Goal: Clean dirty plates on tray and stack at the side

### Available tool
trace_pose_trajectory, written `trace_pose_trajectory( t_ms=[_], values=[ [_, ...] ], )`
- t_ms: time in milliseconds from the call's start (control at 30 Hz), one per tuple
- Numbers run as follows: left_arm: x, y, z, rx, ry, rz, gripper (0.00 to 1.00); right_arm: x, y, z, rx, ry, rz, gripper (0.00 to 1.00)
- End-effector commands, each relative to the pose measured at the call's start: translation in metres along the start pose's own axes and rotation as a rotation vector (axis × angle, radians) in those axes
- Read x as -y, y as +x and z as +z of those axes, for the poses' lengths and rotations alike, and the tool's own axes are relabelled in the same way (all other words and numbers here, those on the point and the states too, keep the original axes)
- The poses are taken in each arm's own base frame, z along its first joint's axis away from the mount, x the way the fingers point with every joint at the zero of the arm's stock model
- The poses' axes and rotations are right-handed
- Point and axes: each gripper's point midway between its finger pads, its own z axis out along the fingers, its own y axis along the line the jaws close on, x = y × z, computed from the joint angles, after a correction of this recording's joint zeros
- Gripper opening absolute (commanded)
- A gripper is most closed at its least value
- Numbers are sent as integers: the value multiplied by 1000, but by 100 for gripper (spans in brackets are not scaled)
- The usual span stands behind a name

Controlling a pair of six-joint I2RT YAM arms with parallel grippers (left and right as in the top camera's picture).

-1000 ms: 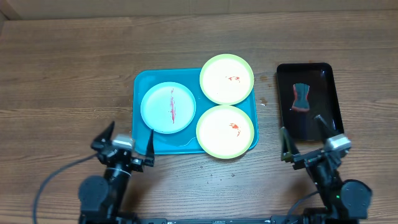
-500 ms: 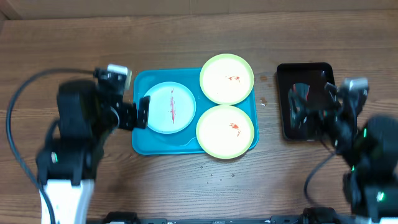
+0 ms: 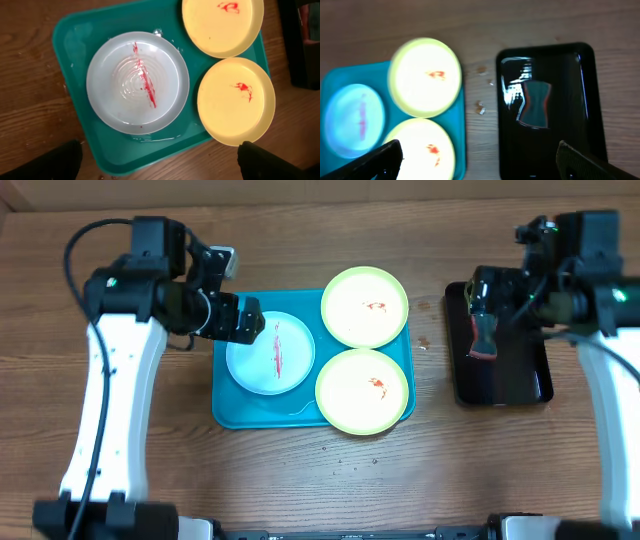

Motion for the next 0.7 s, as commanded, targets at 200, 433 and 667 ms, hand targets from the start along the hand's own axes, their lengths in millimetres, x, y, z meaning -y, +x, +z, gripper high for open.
trace_pose_trajectory(
  t_ms=[200, 433, 667],
  values=[
    [-26, 1, 59, -148, -19, -134, 93, 14, 6, 50, -129, 66, 9, 100],
    [-62, 14, 111, -280, -102, 29, 58, 16, 9, 58, -156, 69, 12, 100],
    [-94, 40, 159, -440, -176, 24, 35, 16, 10, 58, -161, 70, 13, 100]
  ],
)
